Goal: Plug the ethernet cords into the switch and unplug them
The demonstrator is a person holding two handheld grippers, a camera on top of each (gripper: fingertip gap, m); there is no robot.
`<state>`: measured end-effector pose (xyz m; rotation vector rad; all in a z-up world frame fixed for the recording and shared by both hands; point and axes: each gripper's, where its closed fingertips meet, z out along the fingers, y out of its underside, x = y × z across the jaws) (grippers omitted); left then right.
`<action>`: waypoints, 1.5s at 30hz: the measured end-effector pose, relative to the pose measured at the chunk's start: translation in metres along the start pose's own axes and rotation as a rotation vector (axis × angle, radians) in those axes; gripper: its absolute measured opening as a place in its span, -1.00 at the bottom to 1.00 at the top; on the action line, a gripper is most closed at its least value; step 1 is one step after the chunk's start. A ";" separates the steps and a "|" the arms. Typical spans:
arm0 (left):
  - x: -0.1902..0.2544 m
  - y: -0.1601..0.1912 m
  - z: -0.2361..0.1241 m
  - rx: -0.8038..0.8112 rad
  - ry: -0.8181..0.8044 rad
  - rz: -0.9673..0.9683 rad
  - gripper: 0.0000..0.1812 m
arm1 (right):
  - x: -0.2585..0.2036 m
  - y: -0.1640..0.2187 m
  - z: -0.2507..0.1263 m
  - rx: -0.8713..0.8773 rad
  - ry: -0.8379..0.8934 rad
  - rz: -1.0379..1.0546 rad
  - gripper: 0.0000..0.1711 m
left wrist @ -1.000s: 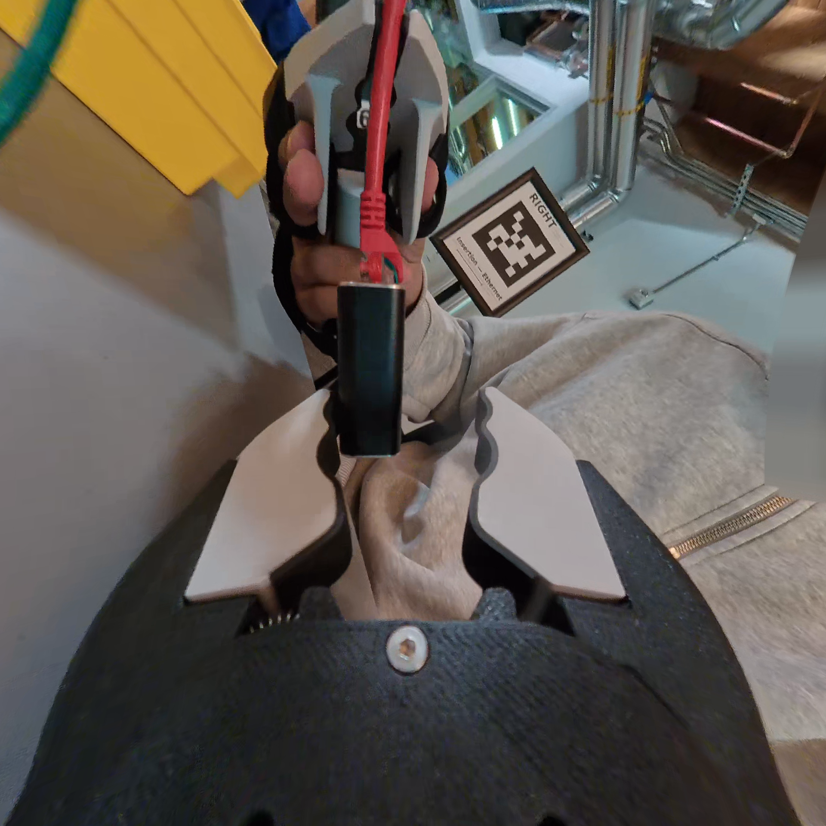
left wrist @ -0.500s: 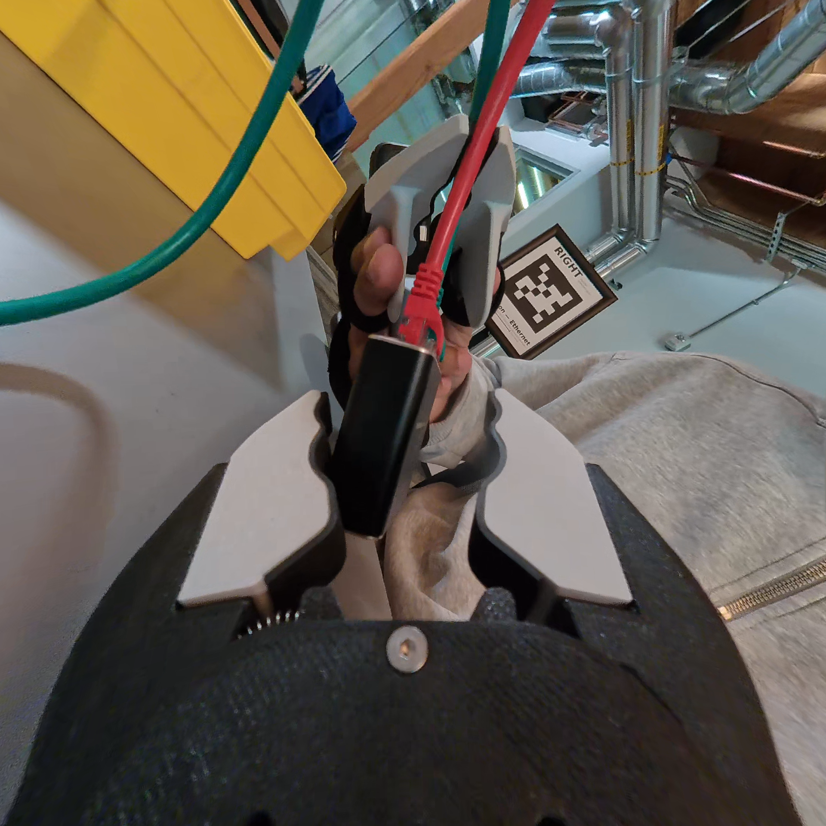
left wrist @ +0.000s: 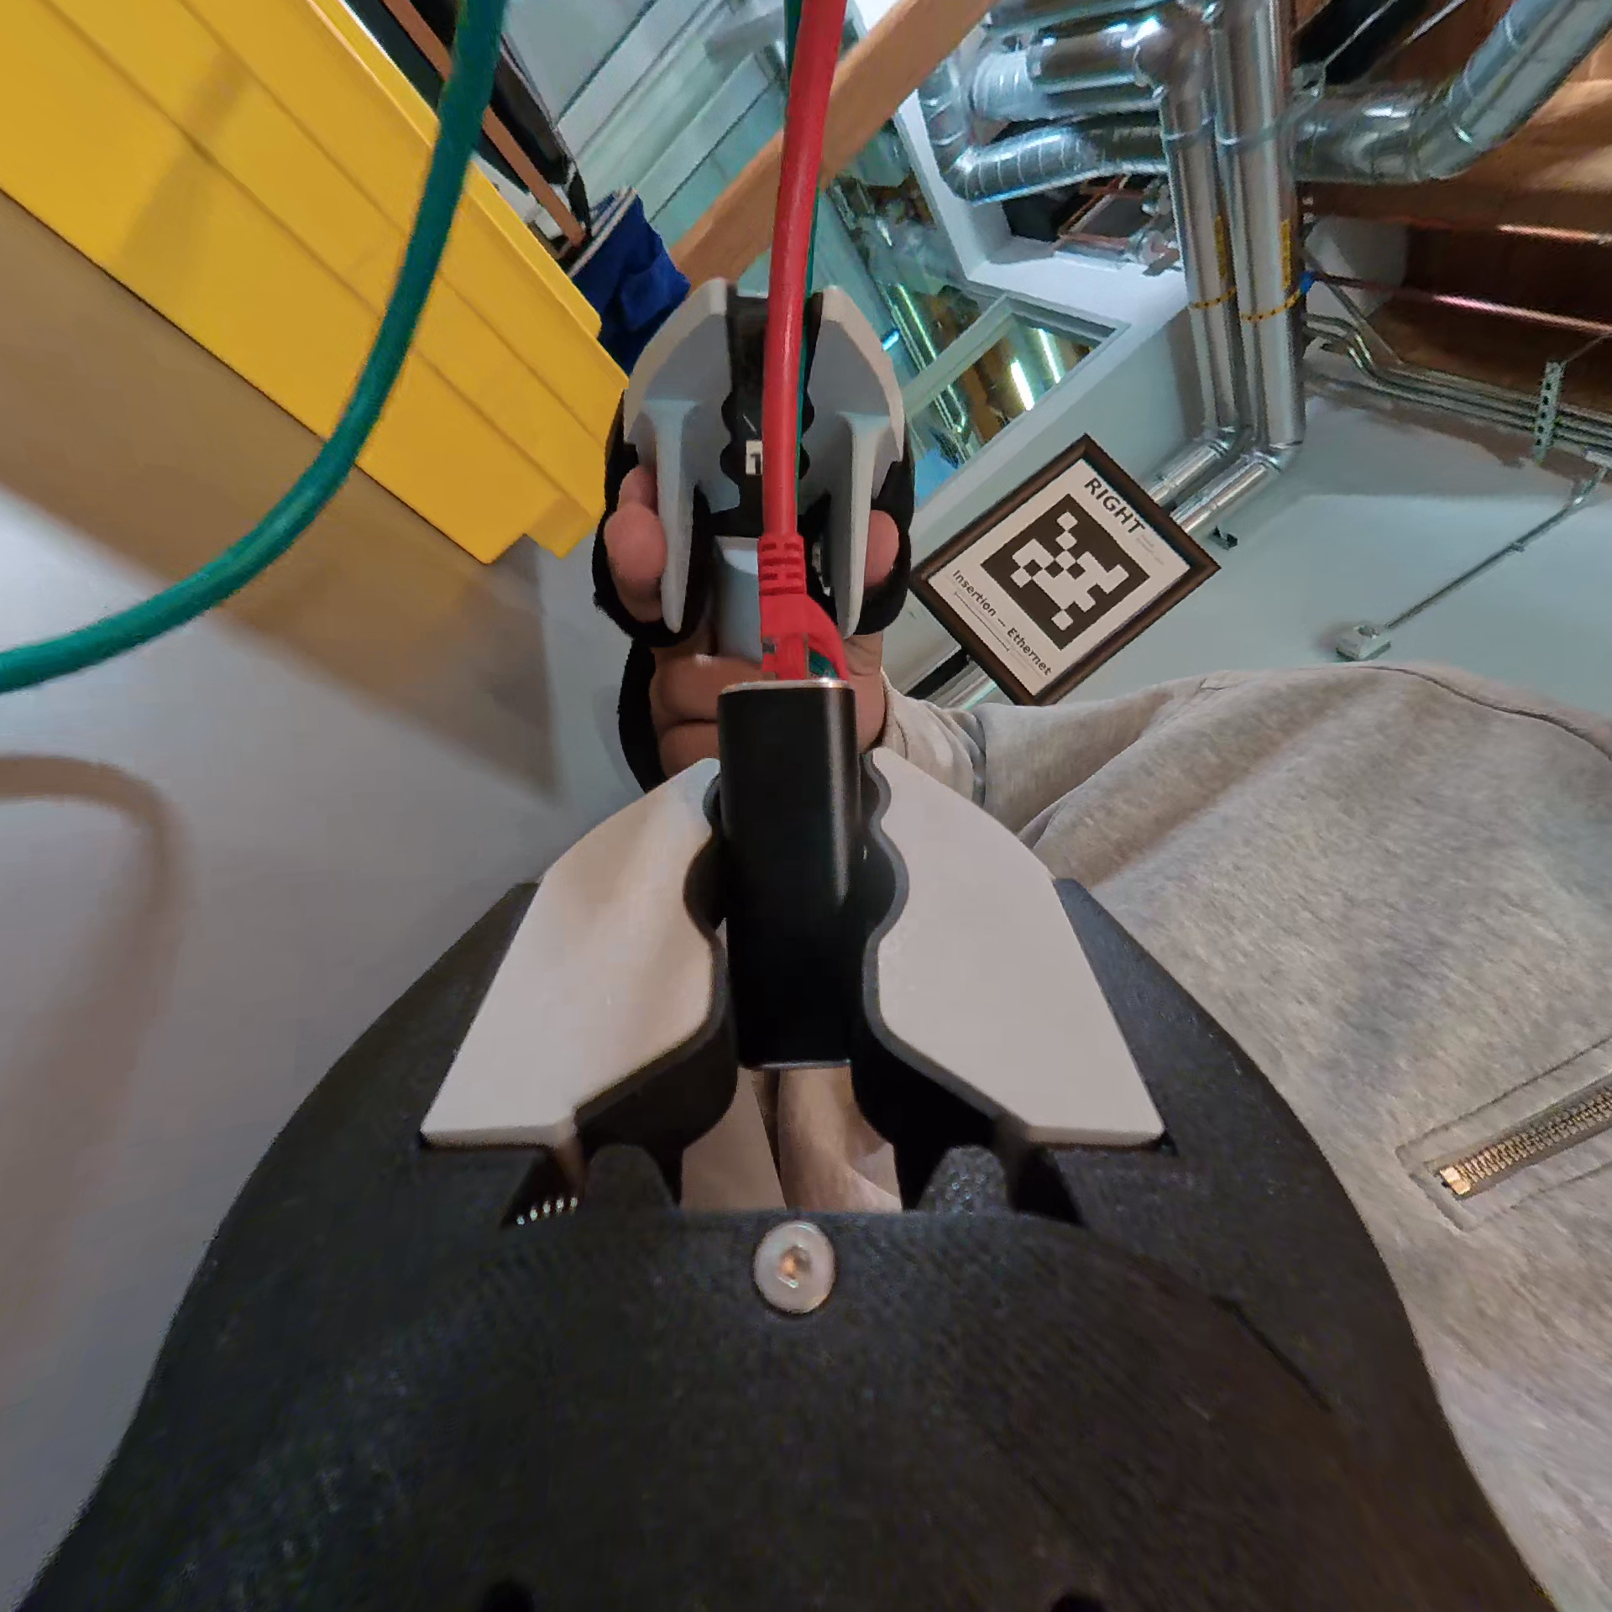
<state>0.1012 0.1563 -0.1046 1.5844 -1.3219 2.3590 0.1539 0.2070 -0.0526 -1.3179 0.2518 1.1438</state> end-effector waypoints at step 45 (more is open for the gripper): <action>-0.003 -0.017 -0.011 0.099 -0.145 0.204 -0.72 | -0.011 0.056 -0.001 -0.409 -0.049 -0.367 -0.75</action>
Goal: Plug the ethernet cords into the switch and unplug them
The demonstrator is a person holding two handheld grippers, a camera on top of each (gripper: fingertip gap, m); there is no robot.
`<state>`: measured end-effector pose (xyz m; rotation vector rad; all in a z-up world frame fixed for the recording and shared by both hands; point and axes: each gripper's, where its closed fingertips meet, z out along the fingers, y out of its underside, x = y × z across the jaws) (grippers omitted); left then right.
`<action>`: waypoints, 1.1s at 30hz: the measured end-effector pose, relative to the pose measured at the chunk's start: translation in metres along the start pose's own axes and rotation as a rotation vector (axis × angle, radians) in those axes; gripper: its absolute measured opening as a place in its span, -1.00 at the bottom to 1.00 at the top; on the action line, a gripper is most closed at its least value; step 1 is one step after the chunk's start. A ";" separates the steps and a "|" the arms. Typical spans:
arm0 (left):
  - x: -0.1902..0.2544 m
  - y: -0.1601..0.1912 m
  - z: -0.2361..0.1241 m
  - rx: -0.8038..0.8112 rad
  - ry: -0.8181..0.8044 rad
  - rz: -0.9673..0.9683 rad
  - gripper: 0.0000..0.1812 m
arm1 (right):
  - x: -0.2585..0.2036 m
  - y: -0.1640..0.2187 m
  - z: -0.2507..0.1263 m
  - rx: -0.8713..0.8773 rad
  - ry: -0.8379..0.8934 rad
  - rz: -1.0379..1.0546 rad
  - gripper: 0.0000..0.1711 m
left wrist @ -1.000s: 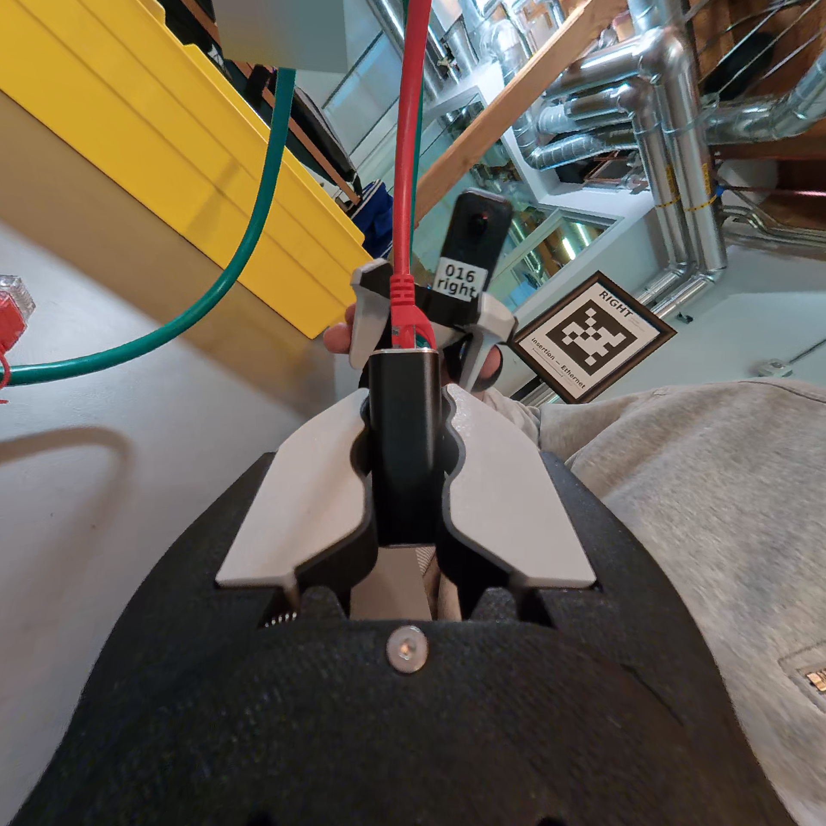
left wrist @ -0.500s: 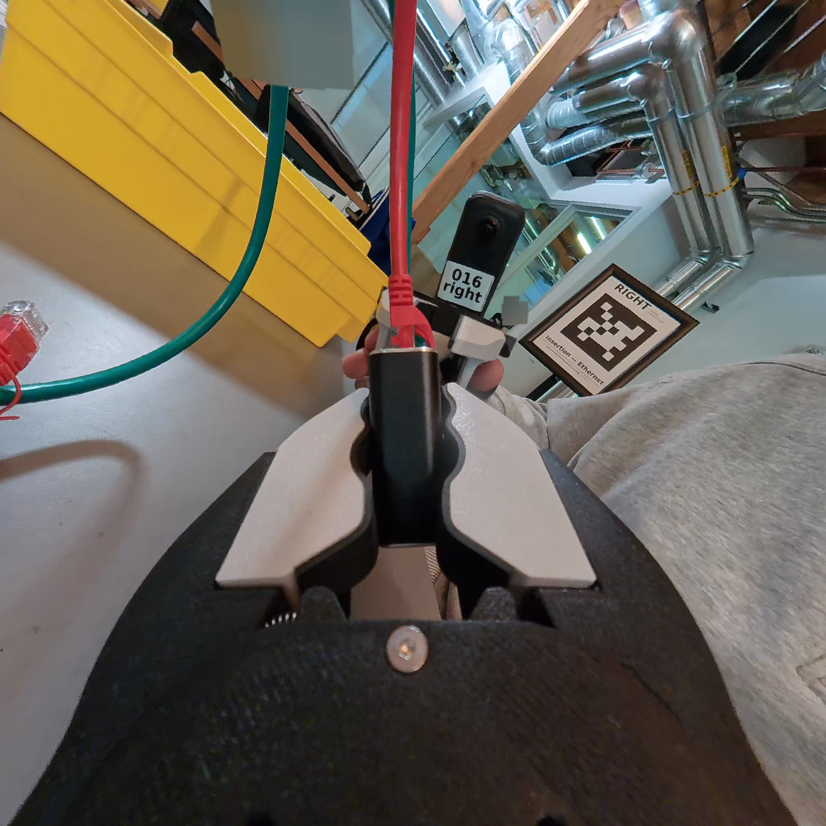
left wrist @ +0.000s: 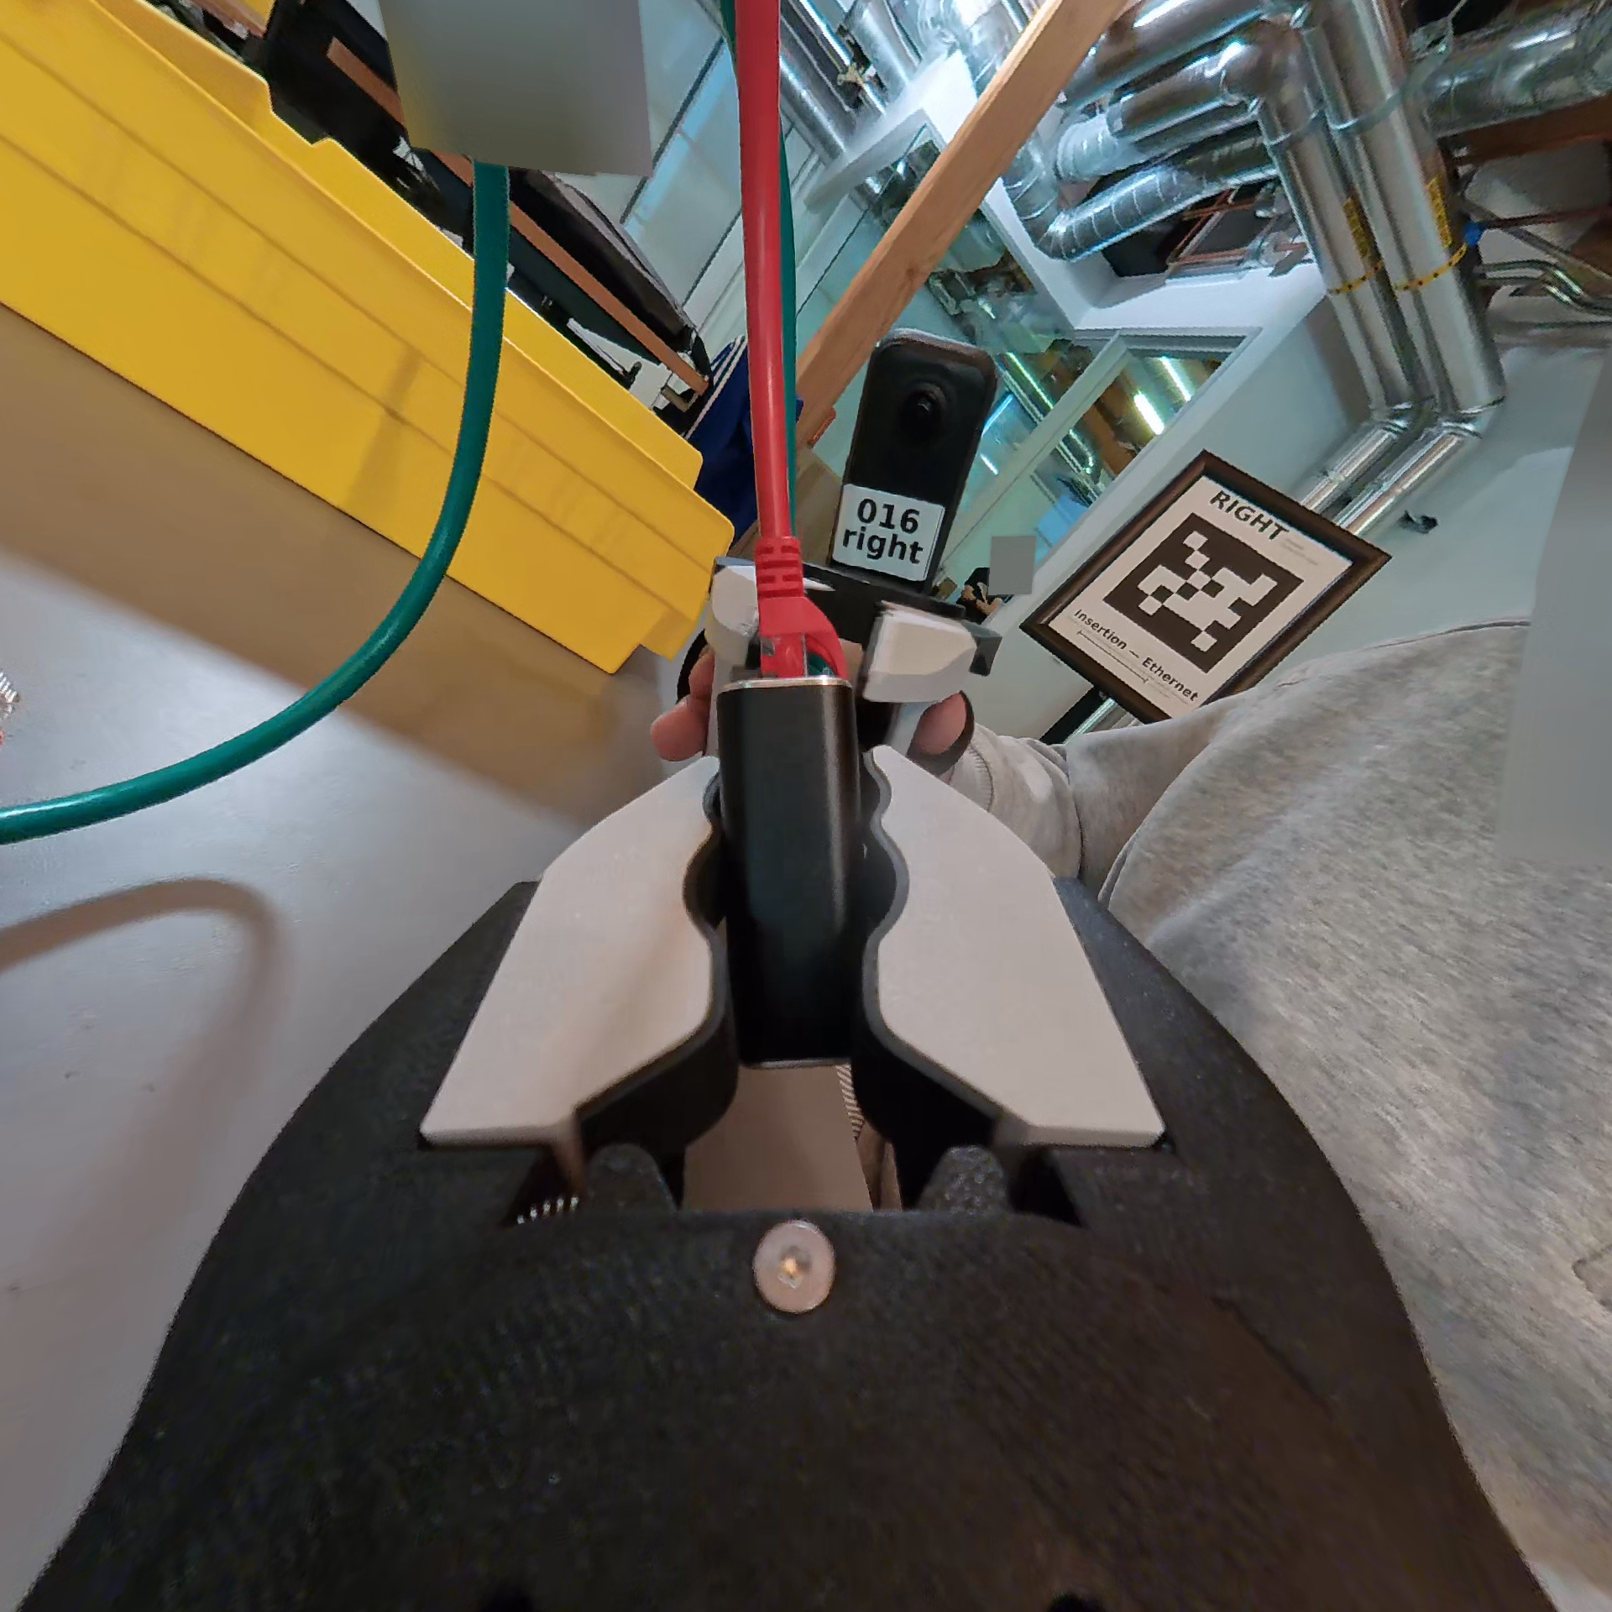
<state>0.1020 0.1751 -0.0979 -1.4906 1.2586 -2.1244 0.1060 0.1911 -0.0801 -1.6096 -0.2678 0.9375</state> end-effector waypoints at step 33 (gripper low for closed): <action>-0.061 -0.070 -0.054 0.403 -0.224 -0.022 -0.72 | 0.061 -0.077 0.037 0.292 0.117 -0.302 -0.63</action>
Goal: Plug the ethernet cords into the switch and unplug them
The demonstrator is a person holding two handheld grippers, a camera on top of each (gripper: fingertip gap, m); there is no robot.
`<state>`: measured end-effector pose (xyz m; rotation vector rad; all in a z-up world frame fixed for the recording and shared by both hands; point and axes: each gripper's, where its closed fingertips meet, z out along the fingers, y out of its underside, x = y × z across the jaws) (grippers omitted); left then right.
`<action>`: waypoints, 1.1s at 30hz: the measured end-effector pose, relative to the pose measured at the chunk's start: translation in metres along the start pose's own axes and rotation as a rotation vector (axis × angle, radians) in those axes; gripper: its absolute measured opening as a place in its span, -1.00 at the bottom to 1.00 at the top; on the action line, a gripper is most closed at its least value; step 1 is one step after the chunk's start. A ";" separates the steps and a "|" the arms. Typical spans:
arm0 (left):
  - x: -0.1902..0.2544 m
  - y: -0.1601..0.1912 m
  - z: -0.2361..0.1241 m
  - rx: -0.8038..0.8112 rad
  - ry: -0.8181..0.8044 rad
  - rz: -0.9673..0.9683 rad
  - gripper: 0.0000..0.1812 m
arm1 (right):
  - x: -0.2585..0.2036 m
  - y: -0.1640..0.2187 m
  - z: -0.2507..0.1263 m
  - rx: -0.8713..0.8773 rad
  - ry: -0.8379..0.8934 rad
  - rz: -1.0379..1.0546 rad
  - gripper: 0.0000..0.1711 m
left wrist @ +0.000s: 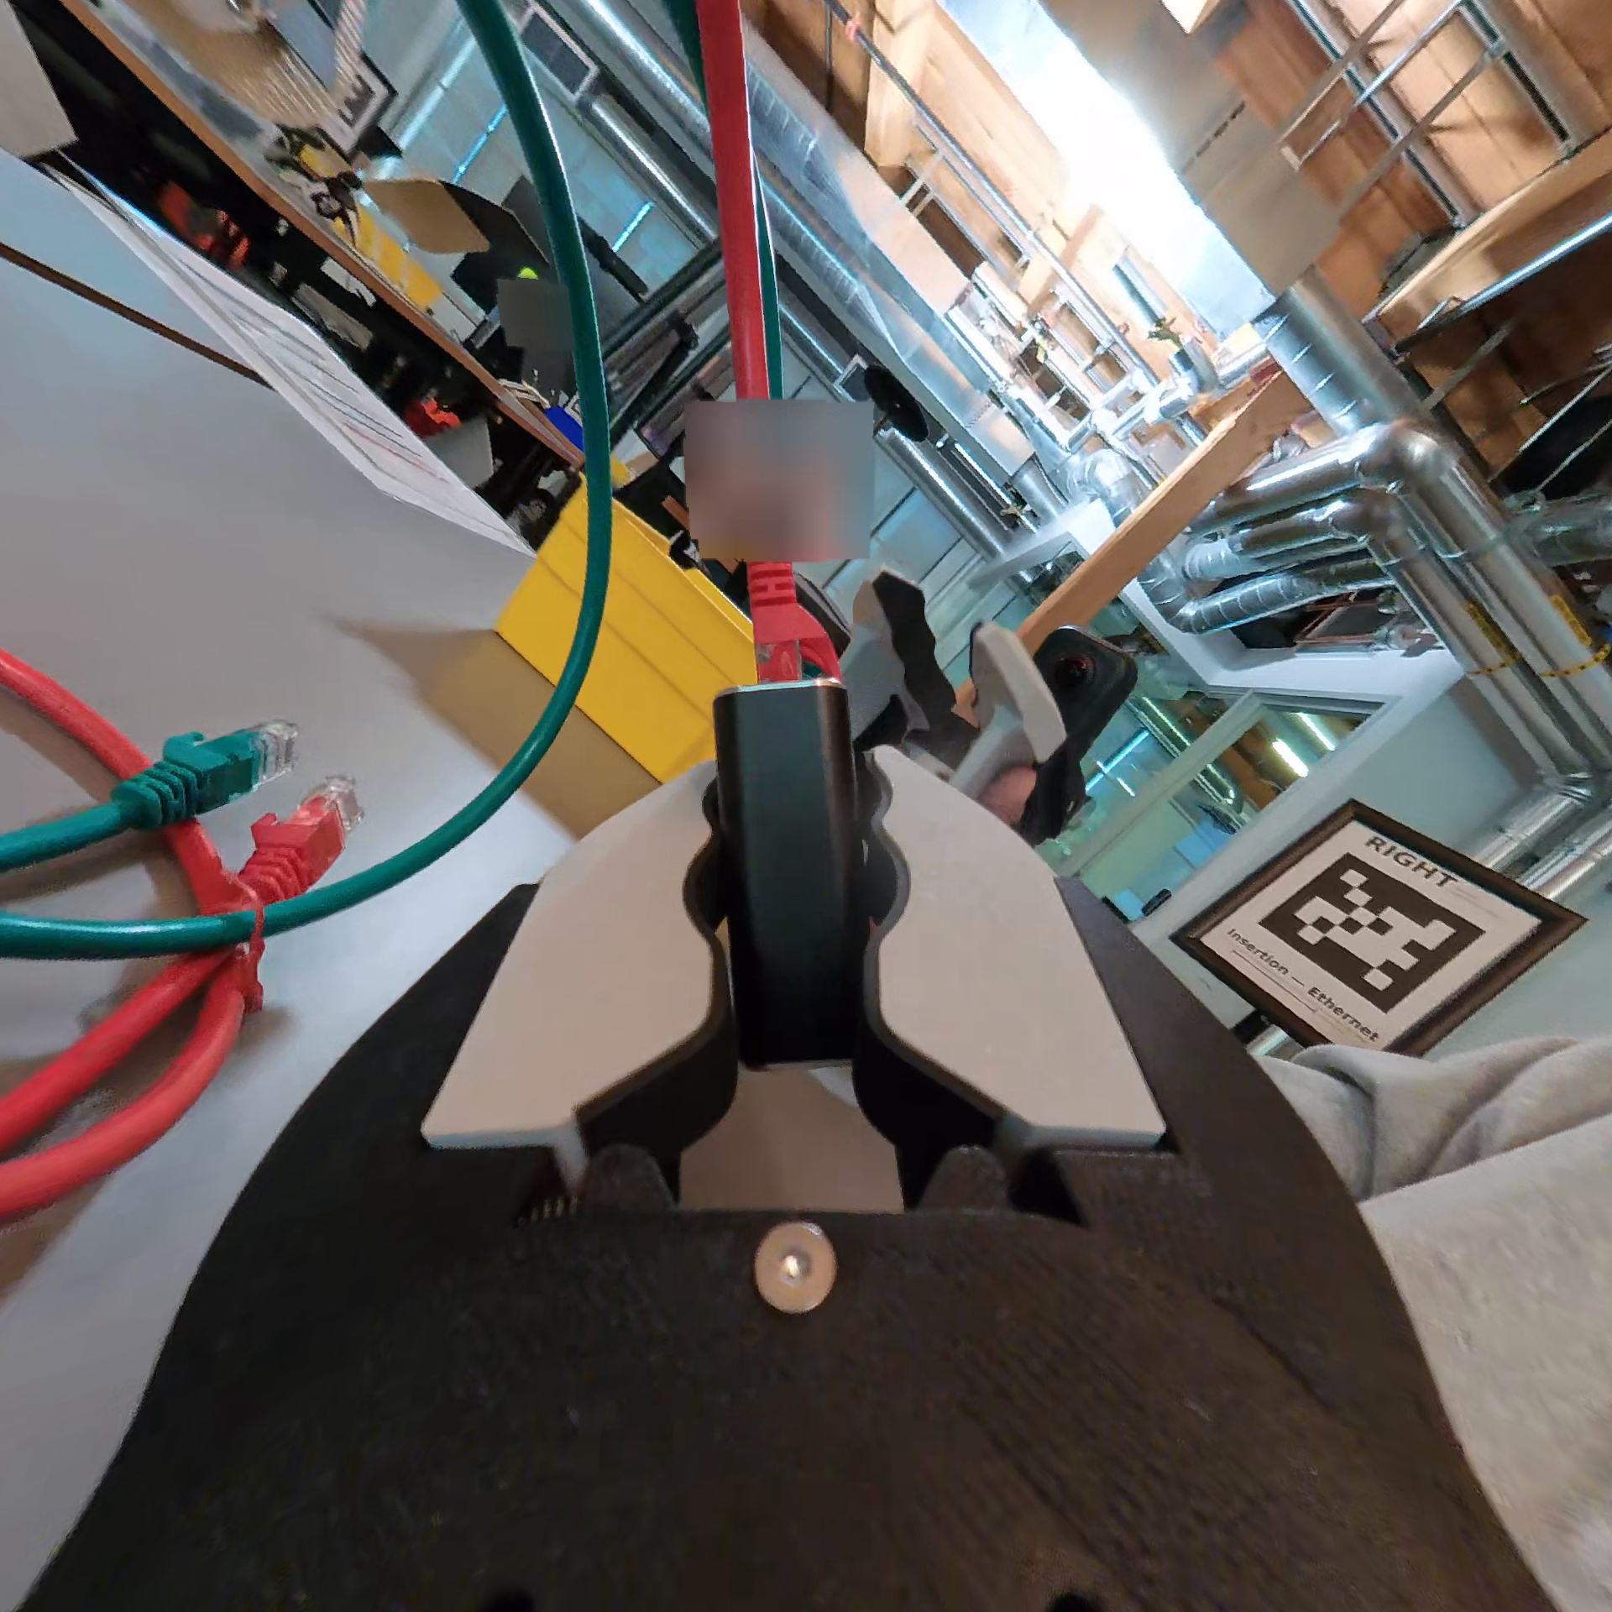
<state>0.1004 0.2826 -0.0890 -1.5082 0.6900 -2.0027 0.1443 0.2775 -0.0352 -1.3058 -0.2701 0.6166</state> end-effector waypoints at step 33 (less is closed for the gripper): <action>-0.016 -0.011 0.009 -0.103 0.005 0.086 -0.71 | 0.000 0.056 0.032 -0.242 -0.196 0.394 -0.67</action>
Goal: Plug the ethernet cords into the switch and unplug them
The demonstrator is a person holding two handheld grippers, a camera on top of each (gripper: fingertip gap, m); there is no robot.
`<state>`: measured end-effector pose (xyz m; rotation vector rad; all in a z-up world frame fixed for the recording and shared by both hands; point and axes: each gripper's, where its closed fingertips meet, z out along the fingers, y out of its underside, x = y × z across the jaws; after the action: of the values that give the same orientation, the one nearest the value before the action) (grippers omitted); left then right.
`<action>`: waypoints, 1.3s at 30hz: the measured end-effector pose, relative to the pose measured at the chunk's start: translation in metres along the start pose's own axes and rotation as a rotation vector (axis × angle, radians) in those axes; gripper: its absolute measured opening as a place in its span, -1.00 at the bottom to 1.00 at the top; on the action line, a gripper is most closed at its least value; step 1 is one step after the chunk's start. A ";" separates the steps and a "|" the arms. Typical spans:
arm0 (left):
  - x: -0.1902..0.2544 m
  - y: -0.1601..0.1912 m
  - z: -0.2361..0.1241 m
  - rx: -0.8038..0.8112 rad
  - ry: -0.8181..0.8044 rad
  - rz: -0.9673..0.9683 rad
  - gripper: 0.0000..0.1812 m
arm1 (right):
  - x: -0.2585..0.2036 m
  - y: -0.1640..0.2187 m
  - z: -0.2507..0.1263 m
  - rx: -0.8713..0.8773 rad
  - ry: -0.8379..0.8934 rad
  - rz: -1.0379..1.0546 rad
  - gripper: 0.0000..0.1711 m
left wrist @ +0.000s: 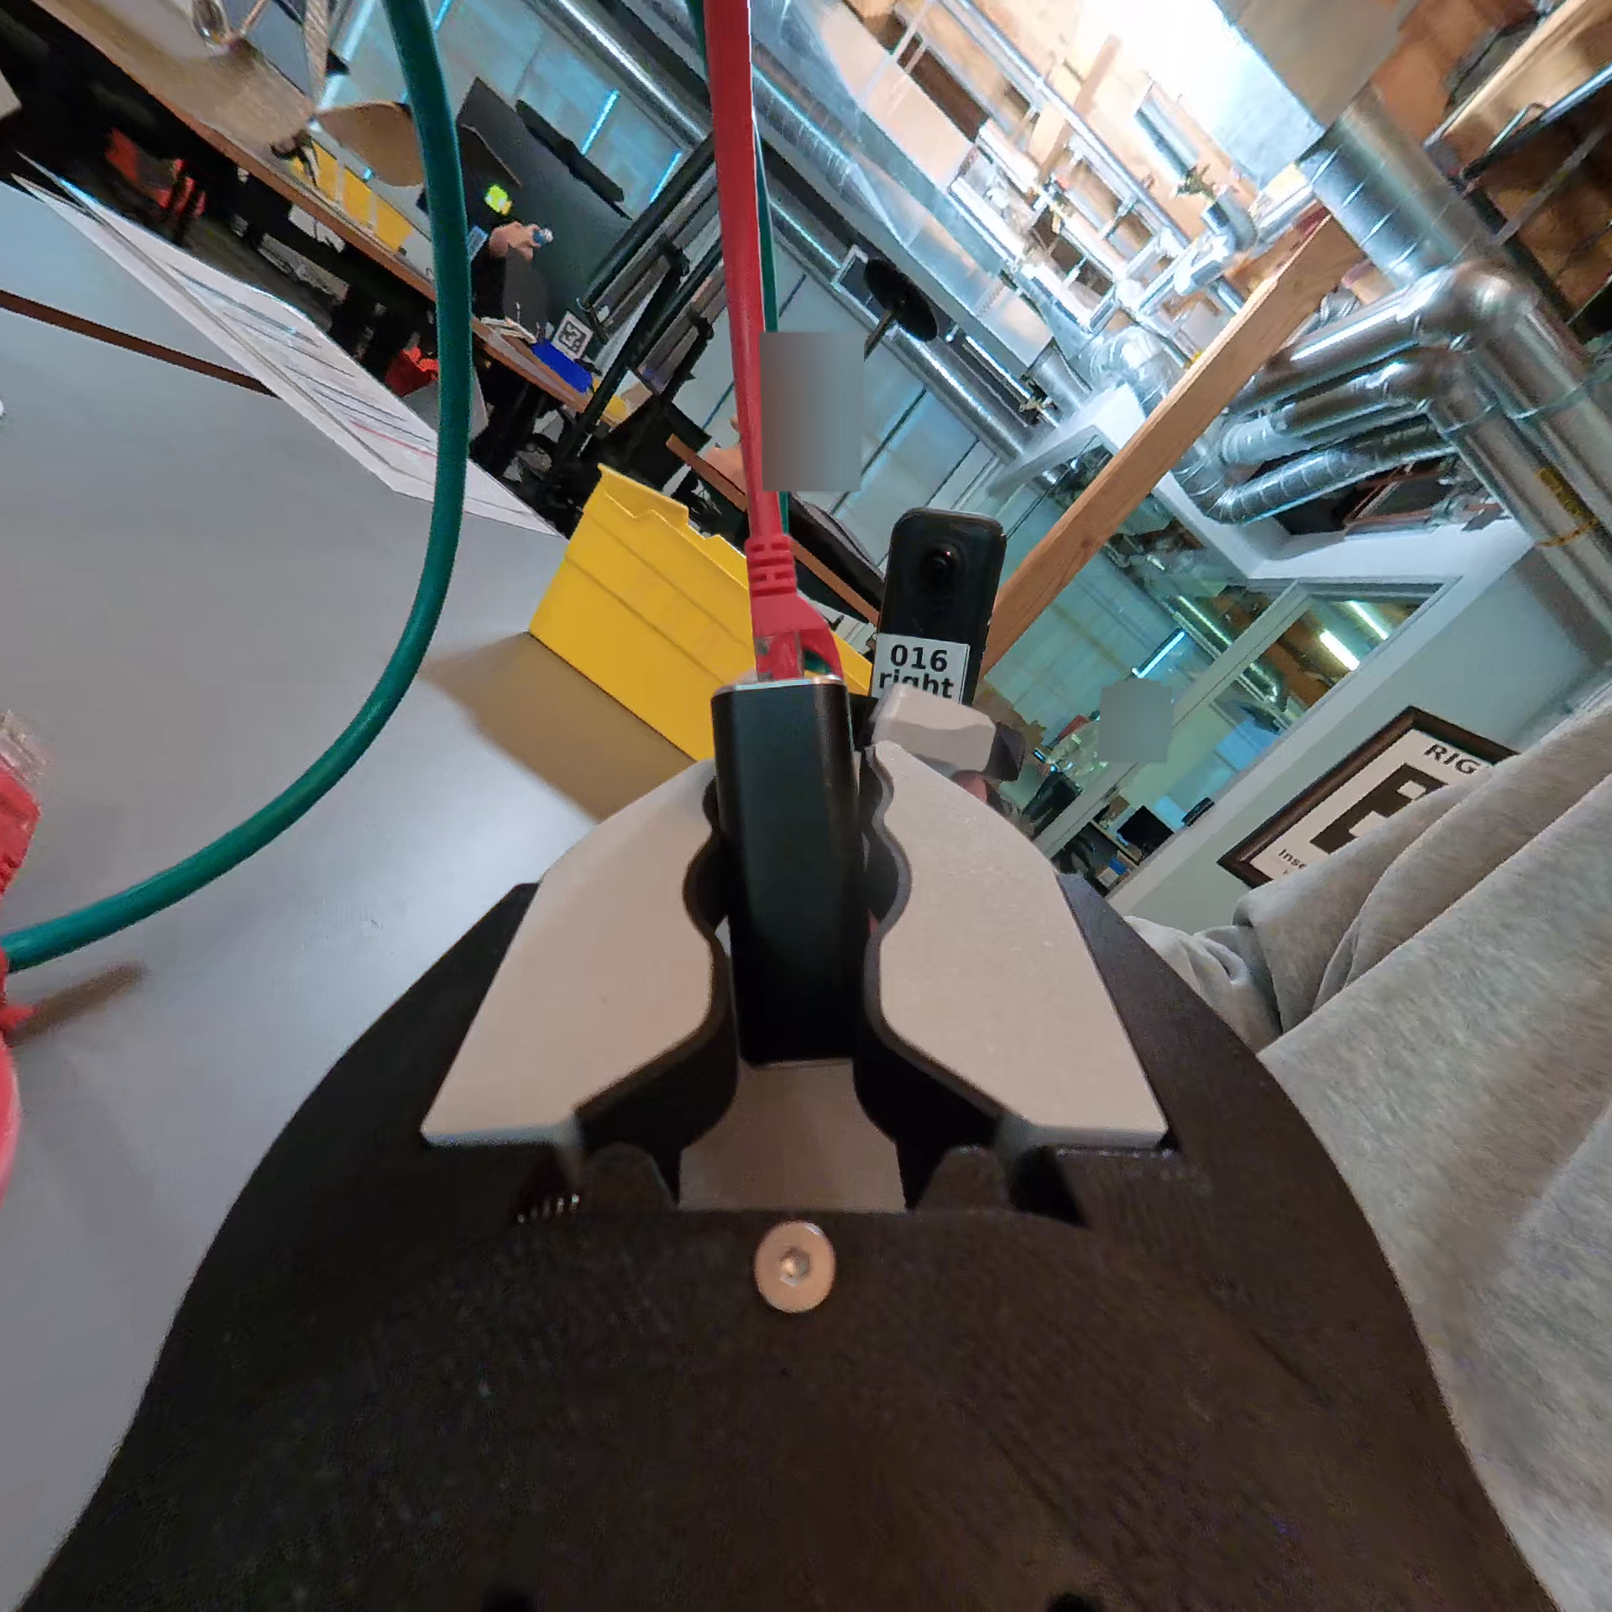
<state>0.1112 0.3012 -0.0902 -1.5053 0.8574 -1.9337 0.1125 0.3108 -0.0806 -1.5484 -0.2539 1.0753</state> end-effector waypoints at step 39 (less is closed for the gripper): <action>0.009 0.012 0.002 -0.036 0.048 -0.075 -0.72 | -0.006 0.002 0.005 0.046 -0.076 0.127 -0.75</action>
<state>0.1120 0.2865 -0.0936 -1.5376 0.8718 -2.0254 0.1050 0.3095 -0.0793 -1.5002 -0.1833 1.2324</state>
